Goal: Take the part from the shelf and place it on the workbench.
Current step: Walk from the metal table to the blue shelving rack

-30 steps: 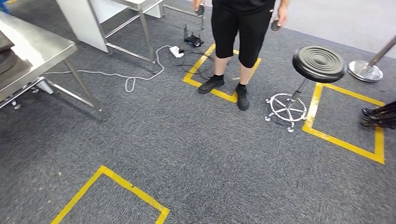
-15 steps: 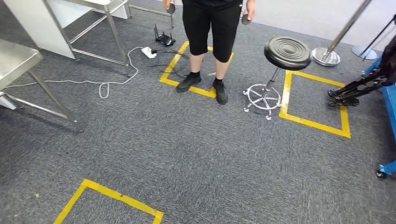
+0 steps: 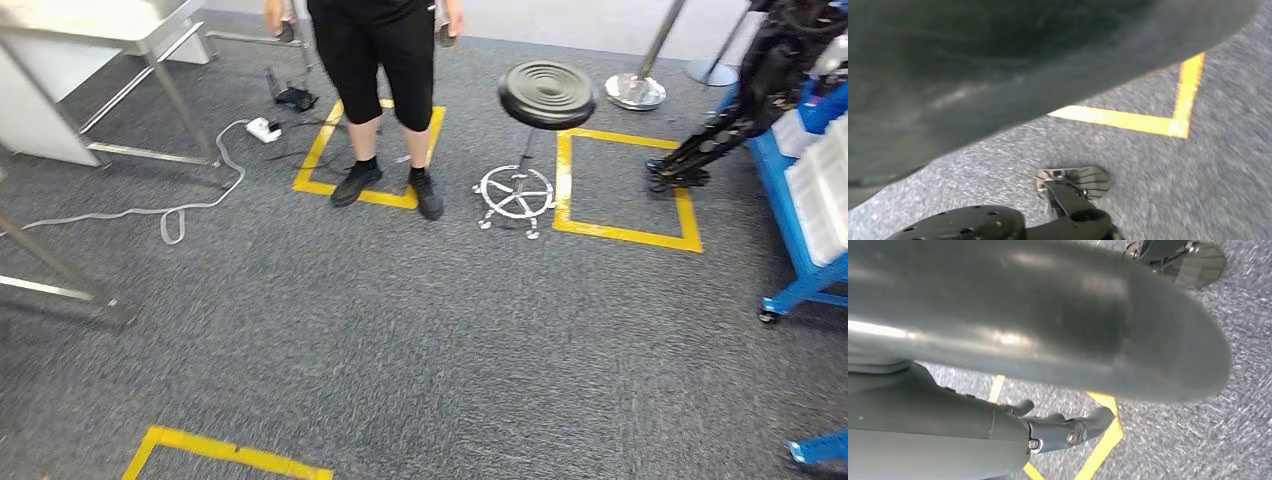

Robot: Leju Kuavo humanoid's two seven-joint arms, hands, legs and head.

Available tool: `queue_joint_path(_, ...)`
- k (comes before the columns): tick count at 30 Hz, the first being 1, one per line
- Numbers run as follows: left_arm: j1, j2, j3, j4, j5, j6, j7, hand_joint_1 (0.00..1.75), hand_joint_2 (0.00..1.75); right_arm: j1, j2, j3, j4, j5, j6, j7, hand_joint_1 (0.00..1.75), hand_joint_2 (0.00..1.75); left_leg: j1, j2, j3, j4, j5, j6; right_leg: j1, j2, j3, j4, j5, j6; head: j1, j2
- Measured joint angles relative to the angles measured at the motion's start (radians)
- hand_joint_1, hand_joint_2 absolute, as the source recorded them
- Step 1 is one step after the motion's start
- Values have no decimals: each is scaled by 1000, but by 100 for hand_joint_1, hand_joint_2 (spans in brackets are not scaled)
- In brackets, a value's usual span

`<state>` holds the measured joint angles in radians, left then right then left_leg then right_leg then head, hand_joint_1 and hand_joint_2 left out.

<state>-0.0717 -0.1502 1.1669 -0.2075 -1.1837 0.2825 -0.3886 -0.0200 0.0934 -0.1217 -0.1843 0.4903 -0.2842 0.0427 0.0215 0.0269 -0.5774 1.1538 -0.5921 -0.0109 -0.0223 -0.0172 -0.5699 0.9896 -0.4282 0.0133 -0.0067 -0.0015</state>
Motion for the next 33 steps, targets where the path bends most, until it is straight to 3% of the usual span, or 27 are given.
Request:
queue_joint_path(1,1,0,0,0,0,1,0,0,0,-1,0,0,0,0,0,0,0,0,0,-9,-21,42,-19,-1,1,8,0,0,0,-2,0,0)
queue_joint_path(2,2,0,0,0,0,1,0,0,0,0,1,0,0,0,0,0,0,0,1,-18,-42,74,-20,-3,2,30,1,1,-1,-3,0,0)
queue_joint_path(3,4,1,0,0,0,0,1,0,0,-1,2,0,0,1,0,0,0,0,5,-48,-41,51,1,-5,5,63,-1,7,-5,1,0,0)
queue_joint_path(5,5,2,0,1,0,-4,2,0,0,0,2,0,0,3,0,0,0,0,8,-85,-8,-57,71,-2,6,123,-9,18,-9,14,0,0)
queue_joint_path(6,4,2,0,1,0,-7,3,0,0,1,2,0,0,3,0,0,0,0,8,-98,14,-110,91,3,4,142,-17,21,-10,23,1,0)
queue_joint_path(7,2,2,0,1,0,-8,3,0,0,3,2,0,0,3,0,1,0,0,6,-87,17,-112,94,11,2,143,-22,21,-9,28,1,0)
queue_joint_path(9,1,2,0,1,0,-9,4,0,0,6,2,0,0,5,0,4,0,0,5,-66,24,-117,98,28,3,103,-44,56,-26,32,4,0)
queue_joint_path(11,2,2,0,1,0,-10,6,0,0,2,3,0,0,10,0,6,0,0,4,-40,27,-120,98,39,6,47,-102,166,-74,25,10,0)
queue_joint_path(13,3,2,0,1,0,-12,10,0,0,-2,4,0,0,15,0,7,0,0,1,-11,27,-120,96,42,3,31,-169,287,-116,25,12,0)
queue_joint_path(14,3,2,0,1,0,-12,11,0,0,-2,4,0,0,16,1,8,0,0,0,3,27,-120,94,42,1,28,-181,306,-116,30,12,0)
queue_joint_path(15,3,2,0,1,0,-13,12,0,0,-1,3,0,0,17,1,9,0,0,0,15,28,-119,92,41,0,23,-172,286,-104,38,13,0)
queue_joint_path(16,3,1,0,1,-1,-13,13,0,0,0,2,0,0,18,1,10,0,0,0,26,31,-119,90,39,-1,13,-144,230,-80,47,13,0)
queue_joint_path(18,3,1,0,1,-2,-13,15,0,0,-2,2,0,0,18,2,10,0,0,-4,47,36,-119,82,29,2,-33,-71,96,-34,55,15,0)
queue_joint_path(20,3,1,0,1,-6,-13,16,0,0,-6,2,0,0,19,3,11,0,0,-10,68,44,-121,74,17,9,-56,-37,36,-12,45,14,0)
queue_joint_path(22,0,0,0,1,-9,-14,17,0,0,-5,2,0,0,19,4,11,0,0,-9,85,57,-126,69,5,10,-32,-38,33,-5,30,11,0)
queue_joint_path(23,-1,0,0,1,-10,-15,16,0,0,-3,2,0,0,19,4,12,0,0,-6,76,59,-122,62,0,7,-20,-35,31,-4,24,9,0)
queue_joint_path(25,-2,-1,-1,1,-11,-16,16,0,0,-2,0,0,0,19,4,13,0,0,-1,26,35,-58,19,-6,0,2,-27,26,-3,8,5,0)
queue_joint_path(26,0,-1,-1,1,-11,-17,16,0,0,-2,0,0,0,19,3,13,0,0,0,-2,5,6,-15,-6,1,13,-26,26,-4,3,3,0)
queue_joint_path(28,3,-1,-1,1,-11,-17,15,0,0,-4,0,0,0,21,3,13,0,0,0,-27,-61,131,-59,-6,5,41,-24,27,-6,-4,4,0)
queue_joint_path(29,4,-1,-1,1,-11,-18,15,0,0,-3,1,0,0,21,3,13,0,0,0,-30,-78,152,-53,-6,7,57,-22,27,-6,-4,4,0)
queue_joint_path(30,5,-1,-1,1,-11,-18,15,0,0,-2,1,0,0,21,3,13,0,0,1,-32,-74,132,-26,-5,8,74,-20,28,-6,-4,4,0)
queue_joint_path(31,6,-1,0,1,-11,-19,15,0,0,-1,1,0,0,21,3,13,0,0,3,-40,-54,76,15,-5,8,90,-17,28,-6,-4,4,0)
queue_joint_path(33,7,-1,0,1,-11,-19,14,0,0,-1,1,0,0,21,3,13,0,0,9,-82,-4,-50,76,-4,11,117,-17,33,-9,1,4,0)
